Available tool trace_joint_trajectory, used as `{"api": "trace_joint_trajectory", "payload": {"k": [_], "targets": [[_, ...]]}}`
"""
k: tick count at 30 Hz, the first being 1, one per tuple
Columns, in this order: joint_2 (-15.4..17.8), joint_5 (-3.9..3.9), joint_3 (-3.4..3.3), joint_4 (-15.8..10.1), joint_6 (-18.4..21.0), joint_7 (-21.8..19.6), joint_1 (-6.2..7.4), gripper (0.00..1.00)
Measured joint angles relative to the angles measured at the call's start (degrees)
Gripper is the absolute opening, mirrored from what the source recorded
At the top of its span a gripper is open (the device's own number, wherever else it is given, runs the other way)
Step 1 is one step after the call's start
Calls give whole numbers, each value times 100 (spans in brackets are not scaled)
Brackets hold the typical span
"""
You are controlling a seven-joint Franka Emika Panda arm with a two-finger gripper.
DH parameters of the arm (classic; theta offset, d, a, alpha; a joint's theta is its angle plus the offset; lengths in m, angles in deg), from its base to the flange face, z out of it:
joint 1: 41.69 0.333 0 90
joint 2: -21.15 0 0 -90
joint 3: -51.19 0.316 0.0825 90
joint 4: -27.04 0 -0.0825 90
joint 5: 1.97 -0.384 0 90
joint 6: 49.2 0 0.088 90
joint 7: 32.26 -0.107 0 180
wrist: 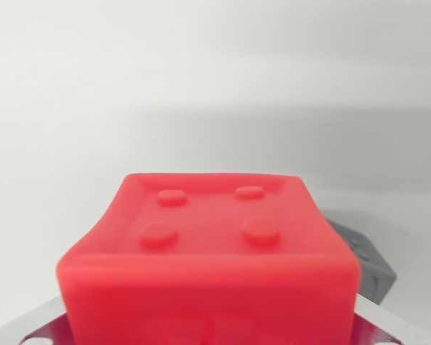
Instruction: Destack cube
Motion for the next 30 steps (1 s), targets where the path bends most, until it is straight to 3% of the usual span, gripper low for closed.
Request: {"api": "trace_joint_trajectory", "payload": {"k": [30], "targets": [[-706,-49,514,562,-145,628,23,0]]}}
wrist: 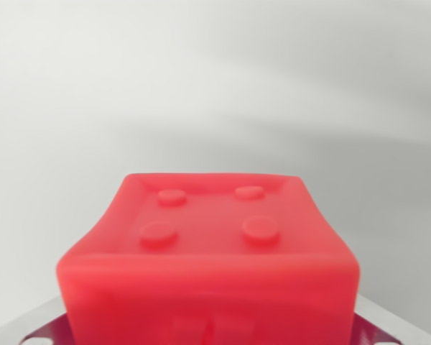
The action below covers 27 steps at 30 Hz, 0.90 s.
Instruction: Destack cube
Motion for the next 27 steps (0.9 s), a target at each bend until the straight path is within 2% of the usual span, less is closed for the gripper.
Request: {"api": "trace_joint_trajectory", "payload": {"k": [8,15,27], "targets": [[-189,0,125,171,-21,154,3,0],[-345,11,208,318,-30,282,20,0],[-607,49,322,572,-38,497,68,0]]}}
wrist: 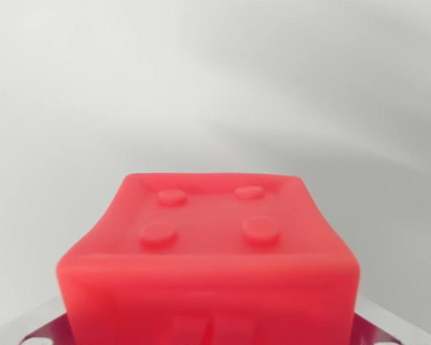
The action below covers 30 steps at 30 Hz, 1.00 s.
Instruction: Destack cube
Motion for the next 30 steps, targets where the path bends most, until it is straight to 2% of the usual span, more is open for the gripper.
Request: {"api": "trace_joint_trajectory", "payload": {"k": [4,11,30], "targets": [[-97,2,21,45,-70,29,6,0],[-433,2,23,72,-342,43,5,0],[-1052,-9,55,210,-837,59,-13,0]]}}
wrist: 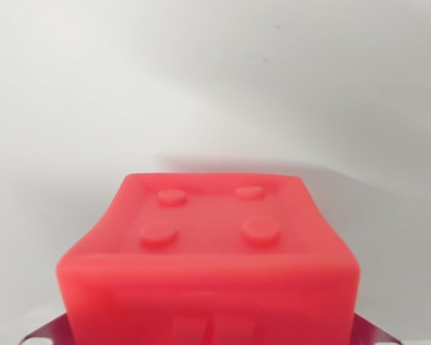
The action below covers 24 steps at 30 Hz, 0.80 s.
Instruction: Destack cube
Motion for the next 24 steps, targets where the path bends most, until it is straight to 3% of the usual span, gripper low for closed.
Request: {"api": "trace_joint_trajectory", "payload": {"k": [20,21,24], "targets": [[-308,-1,33,90,-222,1,-32,0],[-308,-1,33,91,-222,1,-33,100],[-308,-1,34,91,-223,1,-34,100]]}}
